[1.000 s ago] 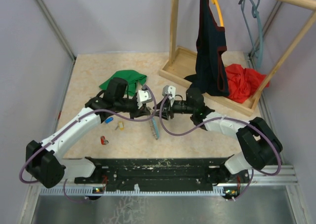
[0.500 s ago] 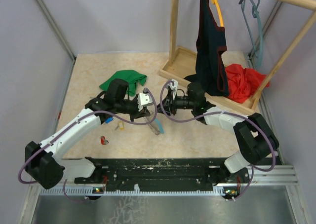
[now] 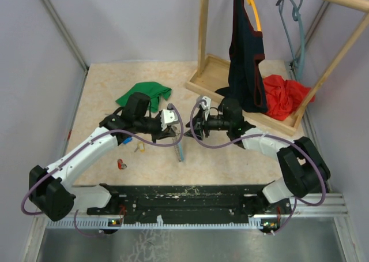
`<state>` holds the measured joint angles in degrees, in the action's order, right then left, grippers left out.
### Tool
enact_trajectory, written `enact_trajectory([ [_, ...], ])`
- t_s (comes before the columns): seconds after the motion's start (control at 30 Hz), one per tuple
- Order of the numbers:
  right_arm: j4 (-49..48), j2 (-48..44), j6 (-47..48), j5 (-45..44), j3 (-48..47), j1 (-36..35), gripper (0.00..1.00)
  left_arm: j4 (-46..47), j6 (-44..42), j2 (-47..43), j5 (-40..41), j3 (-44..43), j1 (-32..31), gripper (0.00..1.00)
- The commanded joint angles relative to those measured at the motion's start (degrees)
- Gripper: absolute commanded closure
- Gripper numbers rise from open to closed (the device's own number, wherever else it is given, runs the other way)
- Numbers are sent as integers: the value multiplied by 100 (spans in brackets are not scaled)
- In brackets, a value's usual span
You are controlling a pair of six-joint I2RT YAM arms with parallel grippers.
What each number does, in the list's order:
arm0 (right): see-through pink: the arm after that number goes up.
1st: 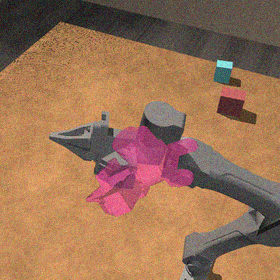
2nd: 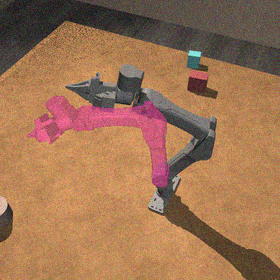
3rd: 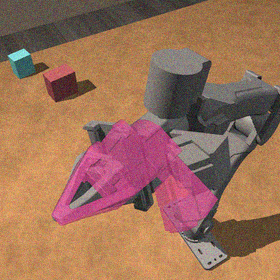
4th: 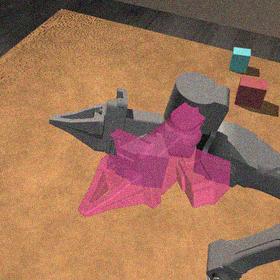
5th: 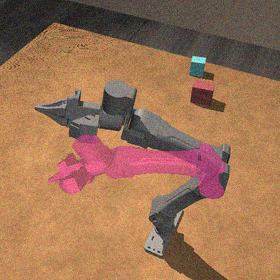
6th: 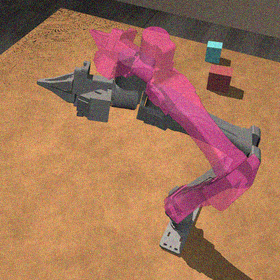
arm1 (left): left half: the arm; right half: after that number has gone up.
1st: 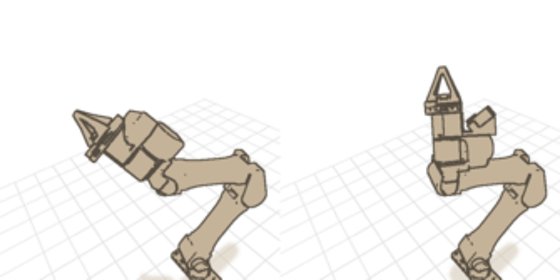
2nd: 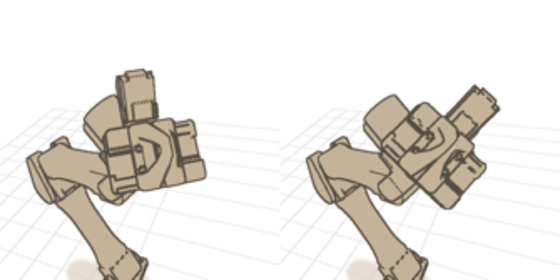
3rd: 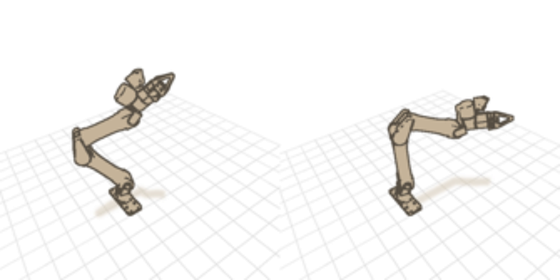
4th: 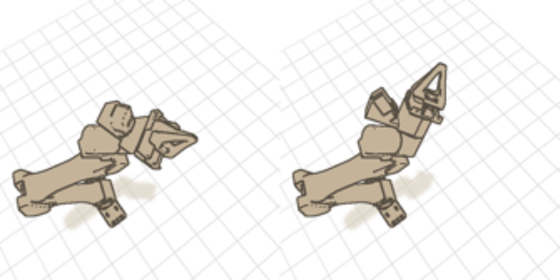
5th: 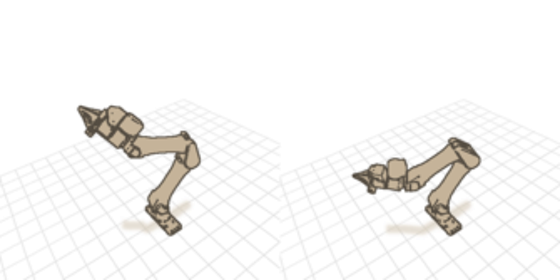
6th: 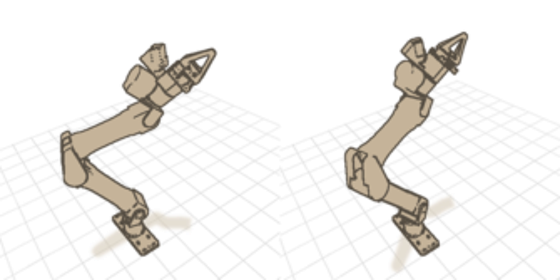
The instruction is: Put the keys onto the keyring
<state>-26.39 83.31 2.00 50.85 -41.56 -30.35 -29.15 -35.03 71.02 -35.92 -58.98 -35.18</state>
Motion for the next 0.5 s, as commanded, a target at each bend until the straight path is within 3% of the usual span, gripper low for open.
enact_trajectory([
  [0.0,-346,-192,284,272,-39,-103,52,75,-122,-48,-281,-32,-35,100],
  [0.47,-688,27,25,268,-256,-340,53,120,-113,12,-439,-35,-51,100],
])
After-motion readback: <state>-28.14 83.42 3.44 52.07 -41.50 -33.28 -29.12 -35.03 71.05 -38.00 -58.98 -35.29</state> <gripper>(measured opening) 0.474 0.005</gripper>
